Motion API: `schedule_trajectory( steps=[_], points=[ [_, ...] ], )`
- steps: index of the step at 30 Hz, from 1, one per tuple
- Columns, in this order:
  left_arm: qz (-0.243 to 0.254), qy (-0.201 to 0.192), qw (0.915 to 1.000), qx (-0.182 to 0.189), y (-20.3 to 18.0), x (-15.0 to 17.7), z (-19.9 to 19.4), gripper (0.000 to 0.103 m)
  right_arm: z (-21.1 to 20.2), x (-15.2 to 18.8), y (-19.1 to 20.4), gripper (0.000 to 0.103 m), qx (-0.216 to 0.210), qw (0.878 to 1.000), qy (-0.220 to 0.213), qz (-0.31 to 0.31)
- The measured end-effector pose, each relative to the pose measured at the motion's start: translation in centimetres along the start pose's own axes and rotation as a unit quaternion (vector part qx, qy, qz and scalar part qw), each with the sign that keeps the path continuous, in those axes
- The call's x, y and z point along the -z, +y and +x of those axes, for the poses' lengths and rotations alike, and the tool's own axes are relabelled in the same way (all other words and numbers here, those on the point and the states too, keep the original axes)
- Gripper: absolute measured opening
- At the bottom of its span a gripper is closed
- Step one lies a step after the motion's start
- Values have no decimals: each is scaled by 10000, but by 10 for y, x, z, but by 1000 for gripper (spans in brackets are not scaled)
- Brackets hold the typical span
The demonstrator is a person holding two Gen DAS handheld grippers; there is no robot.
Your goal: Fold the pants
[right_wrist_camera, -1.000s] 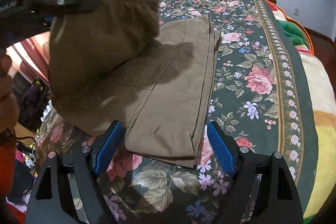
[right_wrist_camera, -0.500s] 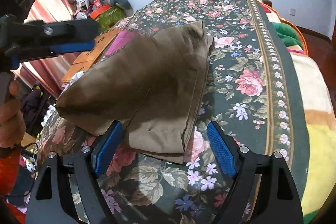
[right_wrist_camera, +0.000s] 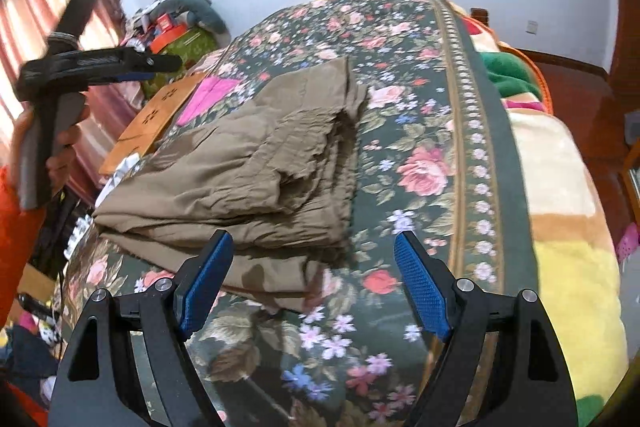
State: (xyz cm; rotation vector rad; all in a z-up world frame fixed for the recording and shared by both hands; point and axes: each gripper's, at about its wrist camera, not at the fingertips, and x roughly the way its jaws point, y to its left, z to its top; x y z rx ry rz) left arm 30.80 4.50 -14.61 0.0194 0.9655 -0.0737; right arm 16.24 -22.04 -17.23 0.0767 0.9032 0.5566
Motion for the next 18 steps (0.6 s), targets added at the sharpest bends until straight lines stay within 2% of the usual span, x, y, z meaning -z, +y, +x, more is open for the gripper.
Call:
schedule_trajectory(
  steps=[5, 10, 13, 15, 18],
  points=[
    [-57, 261, 9996, 102, 16, -27, 42, 81, -6, -6, -15, 80, 232, 9996, -76, 152],
    [82, 577, 9983, -5, 12, -39, 90, 81, -8, -13, -31, 80, 394, 9984, -158, 368],
    [237, 926, 9953, -146, 8, -36, 127, 81, -8, -17, -39, 80, 472, 9976, -188, 480],
    [498, 1308, 9897, -316, 5, -25, 156, 81, -7, -19, -42, 80, 512, 9970, -204, 536],
    [656, 1414, 9858, -623, 5, -10, 174, 85, -5, -21, -43, 80, 514, 9969, -186, 568]
  ],
)
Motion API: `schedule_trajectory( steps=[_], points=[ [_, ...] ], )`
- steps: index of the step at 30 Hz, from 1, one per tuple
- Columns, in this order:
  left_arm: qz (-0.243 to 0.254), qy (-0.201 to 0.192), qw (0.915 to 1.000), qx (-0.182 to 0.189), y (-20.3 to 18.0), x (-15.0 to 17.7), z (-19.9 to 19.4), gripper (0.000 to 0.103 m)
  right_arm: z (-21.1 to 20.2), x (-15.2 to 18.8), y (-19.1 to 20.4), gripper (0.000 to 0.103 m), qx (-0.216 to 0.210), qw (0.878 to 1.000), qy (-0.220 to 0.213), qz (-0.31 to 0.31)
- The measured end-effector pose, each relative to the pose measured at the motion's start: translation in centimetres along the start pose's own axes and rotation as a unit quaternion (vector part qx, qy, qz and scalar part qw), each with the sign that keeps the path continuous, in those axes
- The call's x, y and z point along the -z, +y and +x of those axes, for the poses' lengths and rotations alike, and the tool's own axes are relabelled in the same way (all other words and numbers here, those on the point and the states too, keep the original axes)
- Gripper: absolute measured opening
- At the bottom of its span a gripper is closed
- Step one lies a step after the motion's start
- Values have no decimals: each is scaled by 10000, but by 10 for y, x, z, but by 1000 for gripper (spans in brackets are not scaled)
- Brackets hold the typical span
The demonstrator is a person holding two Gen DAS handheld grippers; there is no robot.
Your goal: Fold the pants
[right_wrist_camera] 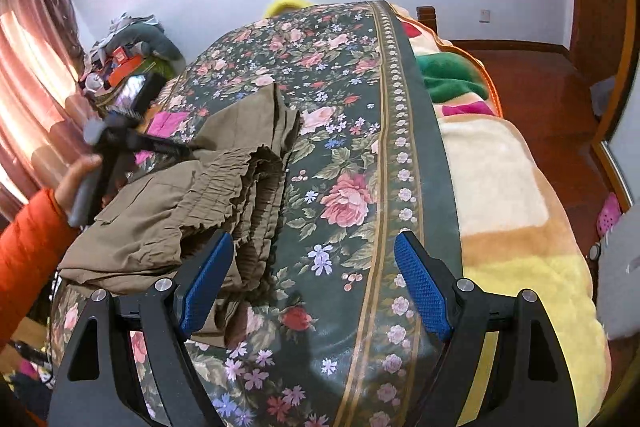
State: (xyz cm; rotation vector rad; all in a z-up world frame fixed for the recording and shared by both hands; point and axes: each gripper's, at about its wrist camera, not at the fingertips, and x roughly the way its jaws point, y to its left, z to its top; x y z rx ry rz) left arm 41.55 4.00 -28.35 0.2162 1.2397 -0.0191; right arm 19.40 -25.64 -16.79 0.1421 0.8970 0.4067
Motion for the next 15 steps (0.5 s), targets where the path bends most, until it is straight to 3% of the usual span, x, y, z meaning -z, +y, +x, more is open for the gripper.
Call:
schedule_trajectory(
  steps=[2, 9, 15],
  points=[
    [-106, -162, 9998, 27, 5, 9, -2, 89, 1, 0, 1, 80, -7, 10000, 0, -5],
    [-270, -105, 9995, 122, 19, 43, -13, 91, -3, -3, 11, 80, -111, 9999, -74, -45],
    [-544, -132, 9980, 295, 27, 93, -44, 91, -6, -2, 27, 80, -266, 9994, -52, -225]
  ],
)
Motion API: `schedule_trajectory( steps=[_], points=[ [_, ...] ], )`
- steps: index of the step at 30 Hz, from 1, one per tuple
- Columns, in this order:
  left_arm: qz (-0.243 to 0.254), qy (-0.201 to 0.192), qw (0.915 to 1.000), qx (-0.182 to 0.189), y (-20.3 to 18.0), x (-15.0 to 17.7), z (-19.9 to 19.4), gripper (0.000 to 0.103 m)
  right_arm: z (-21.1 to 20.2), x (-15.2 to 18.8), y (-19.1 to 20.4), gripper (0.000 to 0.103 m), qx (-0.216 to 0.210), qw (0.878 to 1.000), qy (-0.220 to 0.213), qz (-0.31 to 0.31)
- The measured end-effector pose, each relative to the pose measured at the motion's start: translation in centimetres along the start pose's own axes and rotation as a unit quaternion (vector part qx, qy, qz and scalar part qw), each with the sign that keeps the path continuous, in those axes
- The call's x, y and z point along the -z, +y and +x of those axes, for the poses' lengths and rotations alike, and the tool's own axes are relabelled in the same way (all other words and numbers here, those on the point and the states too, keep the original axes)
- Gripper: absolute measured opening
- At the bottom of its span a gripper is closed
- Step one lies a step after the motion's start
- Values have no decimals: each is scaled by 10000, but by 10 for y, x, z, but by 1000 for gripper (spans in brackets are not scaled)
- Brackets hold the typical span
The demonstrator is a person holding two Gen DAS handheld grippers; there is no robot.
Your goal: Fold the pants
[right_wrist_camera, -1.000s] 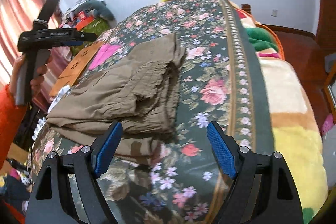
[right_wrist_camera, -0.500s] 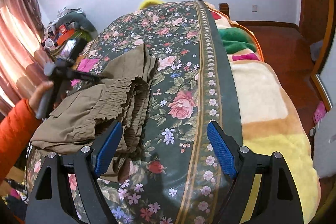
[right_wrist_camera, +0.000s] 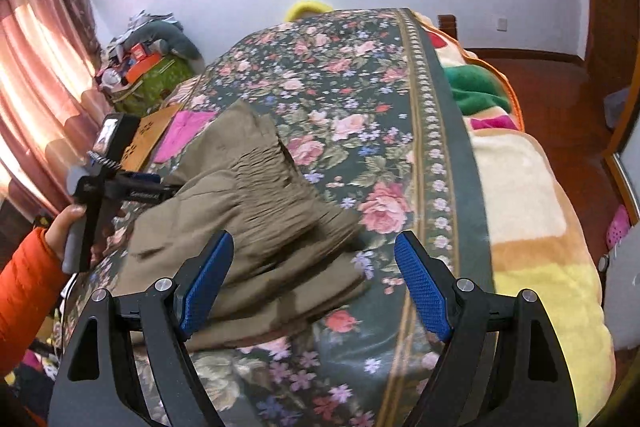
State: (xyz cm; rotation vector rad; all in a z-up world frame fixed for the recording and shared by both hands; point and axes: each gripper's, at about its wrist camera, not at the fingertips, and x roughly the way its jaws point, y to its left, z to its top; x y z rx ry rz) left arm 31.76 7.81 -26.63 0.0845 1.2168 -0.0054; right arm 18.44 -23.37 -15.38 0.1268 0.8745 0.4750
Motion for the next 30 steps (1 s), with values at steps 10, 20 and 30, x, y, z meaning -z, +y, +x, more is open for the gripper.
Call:
schedule_trajectory(
  steps=[10, 20, 30],
  points=[
    [-470, -245, 9975, 473, 7, 72, -50, 91, 25, 18, 10, 79, -93, 9995, 277, -71],
    [-724, -593, 9956, 78, 24, 99, -65, 84, 43, 33, 7, 35, -96, 9975, 661, -240],
    [-999, -497, 9937, -138, 55, 107, -68, 72, 39, 36, 8, 31, 53, 9973, 659, -330]
  ],
)
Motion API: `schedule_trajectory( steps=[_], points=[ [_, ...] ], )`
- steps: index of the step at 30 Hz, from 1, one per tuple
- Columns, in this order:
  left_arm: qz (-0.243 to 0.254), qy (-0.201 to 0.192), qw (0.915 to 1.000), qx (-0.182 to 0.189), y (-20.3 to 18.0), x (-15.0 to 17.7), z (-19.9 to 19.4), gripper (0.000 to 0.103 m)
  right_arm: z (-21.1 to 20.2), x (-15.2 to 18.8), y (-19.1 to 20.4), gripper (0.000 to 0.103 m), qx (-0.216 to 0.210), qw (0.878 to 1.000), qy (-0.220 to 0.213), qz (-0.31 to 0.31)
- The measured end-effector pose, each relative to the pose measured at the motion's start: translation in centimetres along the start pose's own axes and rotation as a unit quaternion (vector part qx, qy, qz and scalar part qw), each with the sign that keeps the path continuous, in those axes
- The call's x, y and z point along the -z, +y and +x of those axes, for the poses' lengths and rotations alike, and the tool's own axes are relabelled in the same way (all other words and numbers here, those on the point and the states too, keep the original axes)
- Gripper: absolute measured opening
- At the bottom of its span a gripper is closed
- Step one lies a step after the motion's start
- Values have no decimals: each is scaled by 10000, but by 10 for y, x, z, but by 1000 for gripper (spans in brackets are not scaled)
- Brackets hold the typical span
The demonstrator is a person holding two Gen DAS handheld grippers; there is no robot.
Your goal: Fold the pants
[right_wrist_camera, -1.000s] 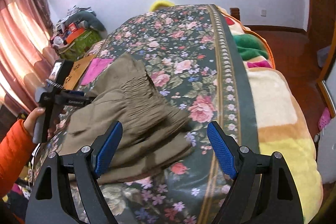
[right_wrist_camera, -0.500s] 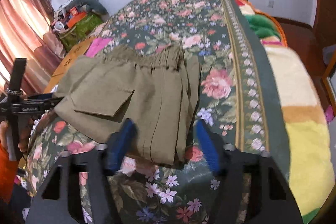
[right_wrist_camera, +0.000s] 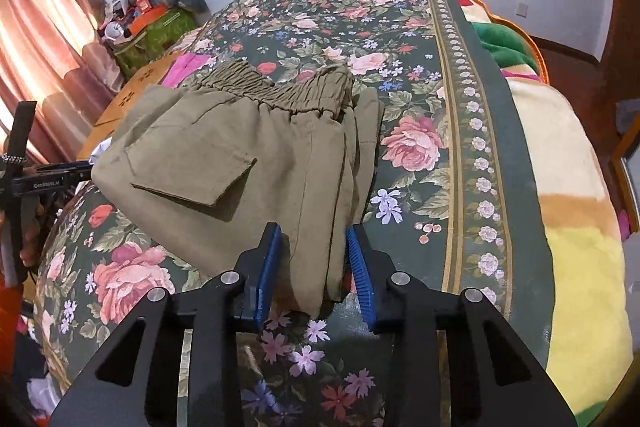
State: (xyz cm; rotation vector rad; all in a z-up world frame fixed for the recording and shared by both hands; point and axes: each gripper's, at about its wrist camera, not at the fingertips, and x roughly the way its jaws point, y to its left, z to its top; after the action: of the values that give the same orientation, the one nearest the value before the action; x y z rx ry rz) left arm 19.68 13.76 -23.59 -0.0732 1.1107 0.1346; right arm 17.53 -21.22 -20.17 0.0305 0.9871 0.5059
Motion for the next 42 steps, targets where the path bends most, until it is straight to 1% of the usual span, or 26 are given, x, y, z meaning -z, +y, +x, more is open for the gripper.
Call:
schedule_trajectory(
  steps=[3, 7, 10, 12, 13, 15, 17, 18, 19, 20, 21, 25, 29, 31, 33, 35, 36, 37, 38, 39, 40, 41, 42],
  points=[
    [46, -140, 9999, 39, 2, -9, -8, 72, -4, -5, 0, 31, -21, 10000, -11, 7],
    [162, -351, 9990, 240, -2, -32, -17, 72, -8, -22, 1, 32, 97, 9997, -176, -105],
    [190, -451, 9980, 404, -8, -48, -14, 70, -4, -39, 0, 32, 179, 9994, -261, -149],
    [211, -437, 9977, 479, -12, -61, -4, 67, 4, -51, -1, 32, 150, 9994, -263, -151],
    [207, -396, 9978, 497, -12, -63, 1, 63, 11, -56, -2, 32, 142, 9995, -235, -144],
    [141, -181, 9980, 596, -12, -70, 18, 54, 26, -66, -5, 32, 60, 9999, -79, -82],
    [47, 95, 9971, 747, -10, -73, 39, 29, 41, -71, -7, 32, -169, 9997, 148, 7],
    [15, 209, 9963, 830, -9, -73, 47, 27, 51, -73, -8, 32, -233, 9993, 280, 33],
    [-38, 281, 9953, 927, -6, -72, 54, 27, 56, -72, -7, 30, -210, 9991, 355, -6],
    [-55, 251, 9951, 959, -5, -70, 56, 27, 63, -71, -5, 26, -138, 9989, 443, -106],
    [-41, 207, 9951, 963, -3, -69, 56, 27, 65, -70, -3, 26, -106, 9987, 478, -173],
    [67, 89, 9969, 781, -1, -65, 55, 27, 66, -68, -3, 21, -12, 9984, 440, -367],
    [77, 63, 9979, 644, -2, -64, 53, 27, 63, -70, -3, 21, 67, 9981, 408, -451],
    [-95, 63, 9970, 760, 2, -66, 47, 27, 57, -71, -2, 22, 166, 9981, 365, -468],
    [-101, 18, 9953, 966, 5, -66, 36, 27, 52, -70, -2, 27, 205, 9982, 370, -423],
    [-41, -44, 9951, 985, 4, -66, 28, 27, 48, -67, -1, 39, 196, 9981, 436, -398],
    [28, -37, 9952, 982, 2, -65, 25, 28, 46, -65, 0, 42, 227, 9979, 429, -418],
    [72, -23, 9952, 980, 1, -64, 24, 31, 43, -62, 0, 48, 277, 9978, 403, -447],
    [107, 5, 9952, 975, -1, -63, 24, 38, 41, -60, 1, 51, 318, 9977, 377, -464],
    [115, 52, 9951, 985, -1, -61, 25, 43, 38, -58, 1, 53, 351, 9977, 357, -462],
    [93, 114, 9946, 1028, -2, -59, 27, 53, 37, -56, 0, 55, 369, 9977, 352, -442],
    [58, 178, 9938, 1098, -2, -57, 30, 55, 35, -54, -2, 57, 380, 9979, 356, -386],
    [47, 261, 9928, 1171, -3, -54, 33, 55, 34, -52, -3, 57, 376, 9981, 367, -334]
  ],
)
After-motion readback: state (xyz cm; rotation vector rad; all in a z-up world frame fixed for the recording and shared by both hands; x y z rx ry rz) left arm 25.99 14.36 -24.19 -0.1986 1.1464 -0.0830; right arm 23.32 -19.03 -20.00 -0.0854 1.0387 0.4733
